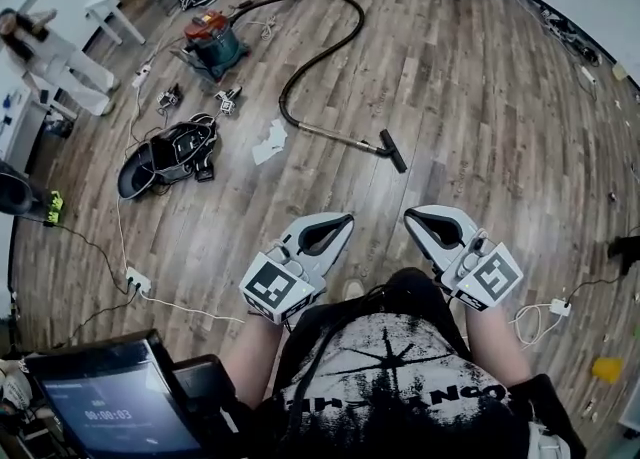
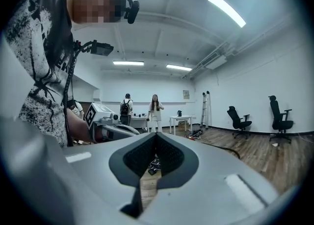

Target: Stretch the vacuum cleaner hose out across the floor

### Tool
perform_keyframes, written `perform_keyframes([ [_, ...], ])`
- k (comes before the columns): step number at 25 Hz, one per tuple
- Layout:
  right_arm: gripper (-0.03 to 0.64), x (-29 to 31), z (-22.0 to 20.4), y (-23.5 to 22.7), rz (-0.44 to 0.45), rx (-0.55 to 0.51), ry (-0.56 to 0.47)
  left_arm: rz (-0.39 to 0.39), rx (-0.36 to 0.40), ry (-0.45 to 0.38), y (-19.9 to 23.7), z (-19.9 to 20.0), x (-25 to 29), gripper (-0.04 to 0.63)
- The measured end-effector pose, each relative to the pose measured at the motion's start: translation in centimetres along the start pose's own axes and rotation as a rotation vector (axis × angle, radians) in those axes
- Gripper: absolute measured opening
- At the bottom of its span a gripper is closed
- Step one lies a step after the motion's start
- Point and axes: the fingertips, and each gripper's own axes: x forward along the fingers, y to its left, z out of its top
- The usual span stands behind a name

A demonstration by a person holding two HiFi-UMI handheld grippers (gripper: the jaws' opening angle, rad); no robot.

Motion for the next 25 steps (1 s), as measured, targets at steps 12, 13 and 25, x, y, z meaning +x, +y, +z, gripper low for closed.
perform_keyframes([
  [12, 0.006, 2.7, 0.7, -10.6, 0.066, 0.074, -0.043, 0.027, -0.012, 0.006, 5.7, 1.3, 8.3, 0.0],
  [13, 0.006, 3.2, 0.7, -11.8, 0.075, 0.048, -0.032, 0.04, -0.01, 0.009, 6.4, 1.7, 9.3, 0.0],
  [25, 0.006, 5.4, 1.8, -27.5, 0.159, -0.048, 0.01, 0.099, 0.01, -0.008, 14.3, 6.8, 23.6, 0.001],
])
